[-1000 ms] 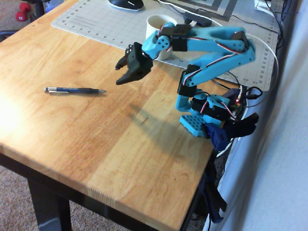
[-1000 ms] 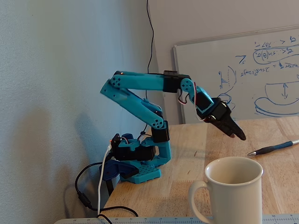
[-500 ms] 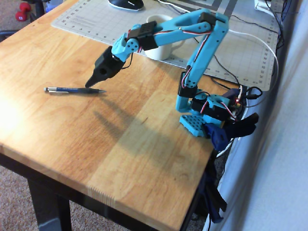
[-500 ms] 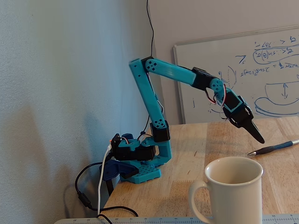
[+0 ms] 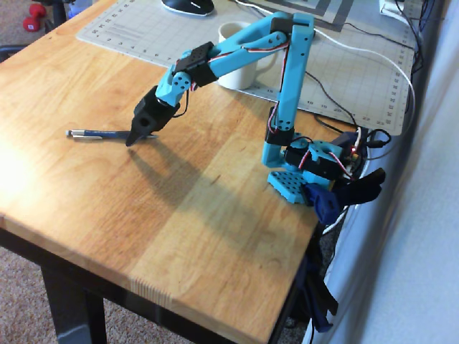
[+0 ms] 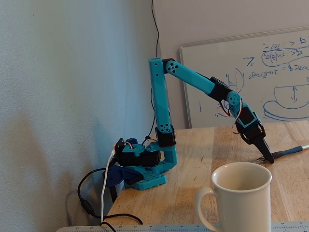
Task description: Grasp a pen and put it in a mug.
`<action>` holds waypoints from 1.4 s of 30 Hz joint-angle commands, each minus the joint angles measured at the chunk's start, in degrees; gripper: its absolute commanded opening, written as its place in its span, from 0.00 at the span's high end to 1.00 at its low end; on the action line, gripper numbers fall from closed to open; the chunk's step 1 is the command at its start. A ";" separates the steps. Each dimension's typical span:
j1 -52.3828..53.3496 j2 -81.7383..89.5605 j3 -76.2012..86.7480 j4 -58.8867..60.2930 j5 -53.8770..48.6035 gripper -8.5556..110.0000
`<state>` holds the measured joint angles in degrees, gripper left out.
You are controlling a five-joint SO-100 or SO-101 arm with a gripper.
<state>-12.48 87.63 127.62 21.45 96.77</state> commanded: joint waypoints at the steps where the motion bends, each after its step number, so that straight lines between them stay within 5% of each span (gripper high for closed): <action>1: 0.26 0.18 -4.04 -1.05 0.53 0.74; 14: 0.26 0.09 -3.16 -1.05 -0.18 0.93; 30: 2.02 14.24 3.60 -1.14 -1.41 0.93; 35: 2.20 18.81 7.91 -1.14 -15.82 0.93; 42: 3.78 27.33 14.24 -1.14 -51.50 0.93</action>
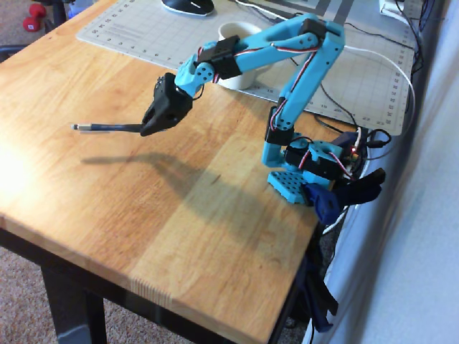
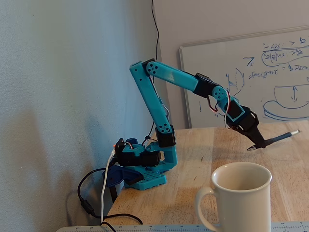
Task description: Grasp a pen and put it in a mug.
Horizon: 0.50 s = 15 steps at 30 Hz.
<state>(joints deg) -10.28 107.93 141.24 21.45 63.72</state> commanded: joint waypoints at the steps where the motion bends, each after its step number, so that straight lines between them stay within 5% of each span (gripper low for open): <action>1: 2.37 8.44 1.67 -1.14 -23.73 0.93; 15: 14.85 30.67 8.35 -1.14 -95.71 0.93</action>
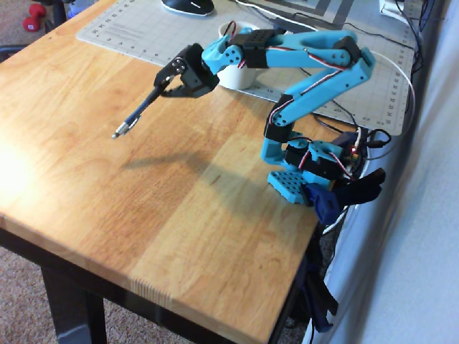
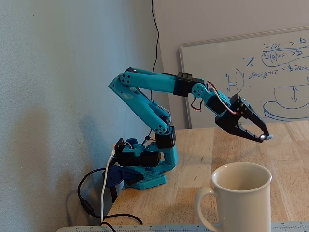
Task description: Grasp a pen and put it in a mug.
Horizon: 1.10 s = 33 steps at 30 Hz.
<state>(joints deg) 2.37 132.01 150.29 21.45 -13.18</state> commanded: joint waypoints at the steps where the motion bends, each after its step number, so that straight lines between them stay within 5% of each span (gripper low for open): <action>1: 2.99 8.00 -0.44 -1.14 -23.73 0.93; 9: 13.45 21.36 3.60 -1.14 -57.04 0.93; 18: 27.77 37.00 7.56 -1.14 -82.09 0.93; 33: 39.81 51.86 7.82 -0.44 -84.90 0.93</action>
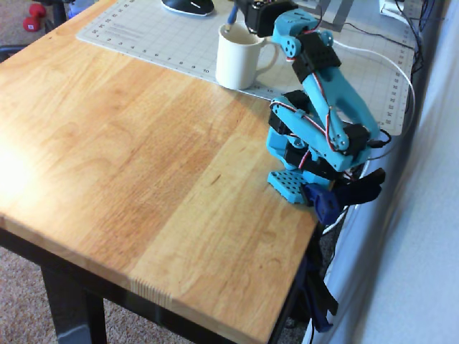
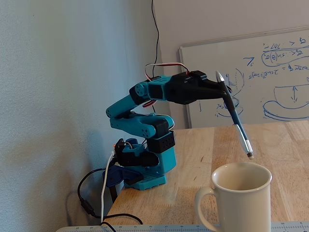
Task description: Grasp a pen and put it in a mug.
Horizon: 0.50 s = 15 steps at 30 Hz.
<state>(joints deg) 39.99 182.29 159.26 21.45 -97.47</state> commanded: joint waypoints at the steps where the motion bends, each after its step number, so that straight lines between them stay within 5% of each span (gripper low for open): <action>1: 2.99 1.85 -0.97 -0.44 -0.62 0.93; 15: 7.03 5.01 9.76 -1.05 -0.62 0.93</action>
<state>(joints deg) 46.58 186.77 169.72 21.45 -97.47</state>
